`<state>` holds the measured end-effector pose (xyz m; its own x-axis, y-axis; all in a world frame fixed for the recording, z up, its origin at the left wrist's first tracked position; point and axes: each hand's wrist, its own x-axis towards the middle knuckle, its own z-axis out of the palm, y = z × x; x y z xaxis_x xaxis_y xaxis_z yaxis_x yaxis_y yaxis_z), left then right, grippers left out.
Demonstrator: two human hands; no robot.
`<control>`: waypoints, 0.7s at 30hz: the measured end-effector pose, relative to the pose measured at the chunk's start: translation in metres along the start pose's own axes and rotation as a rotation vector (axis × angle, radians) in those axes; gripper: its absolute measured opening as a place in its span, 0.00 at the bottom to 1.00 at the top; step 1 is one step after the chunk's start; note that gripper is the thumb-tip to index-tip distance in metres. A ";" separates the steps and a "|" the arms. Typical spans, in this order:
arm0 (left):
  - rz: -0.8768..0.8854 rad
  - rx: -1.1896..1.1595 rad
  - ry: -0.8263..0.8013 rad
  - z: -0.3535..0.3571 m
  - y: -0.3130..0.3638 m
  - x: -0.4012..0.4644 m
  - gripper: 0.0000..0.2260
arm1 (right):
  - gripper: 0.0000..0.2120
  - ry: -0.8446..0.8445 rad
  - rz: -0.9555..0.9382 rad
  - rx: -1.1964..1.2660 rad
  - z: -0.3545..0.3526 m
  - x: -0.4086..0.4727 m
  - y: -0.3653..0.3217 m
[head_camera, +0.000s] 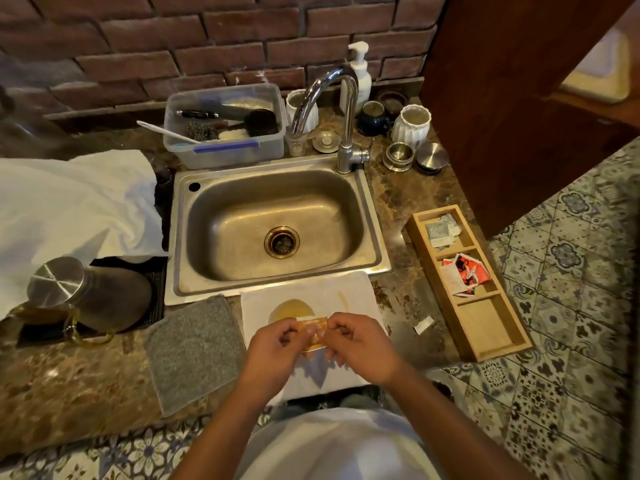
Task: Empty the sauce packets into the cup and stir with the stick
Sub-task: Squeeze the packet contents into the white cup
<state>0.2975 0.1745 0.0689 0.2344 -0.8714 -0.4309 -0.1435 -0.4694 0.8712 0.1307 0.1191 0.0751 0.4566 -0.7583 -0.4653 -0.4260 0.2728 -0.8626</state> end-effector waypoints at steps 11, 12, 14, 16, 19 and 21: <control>-0.046 0.030 0.013 -0.003 -0.009 0.000 0.16 | 0.12 0.003 0.140 0.076 0.012 0.001 -0.004; -0.048 0.025 0.016 -0.003 -0.008 -0.002 0.16 | 0.12 -0.005 0.140 0.074 0.012 0.001 -0.005; -0.053 0.029 0.022 -0.003 -0.007 -0.005 0.16 | 0.13 -0.028 0.151 0.064 0.012 0.001 -0.005; -0.075 0.028 0.026 -0.003 -0.006 -0.007 0.17 | 0.13 -0.052 0.174 0.045 0.013 0.002 -0.004; -0.151 -0.072 0.023 -0.003 -0.005 -0.008 0.20 | 0.13 -0.068 0.215 0.048 0.013 0.004 -0.004; -0.187 -0.105 0.021 -0.002 -0.003 -0.009 0.22 | 0.14 -0.074 0.234 0.065 0.013 0.005 -0.005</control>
<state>0.2981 0.1845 0.0708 0.2672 -0.7672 -0.5831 0.0052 -0.6040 0.7970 0.1451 0.1215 0.0744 0.4086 -0.6248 -0.6653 -0.4770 0.4753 -0.7393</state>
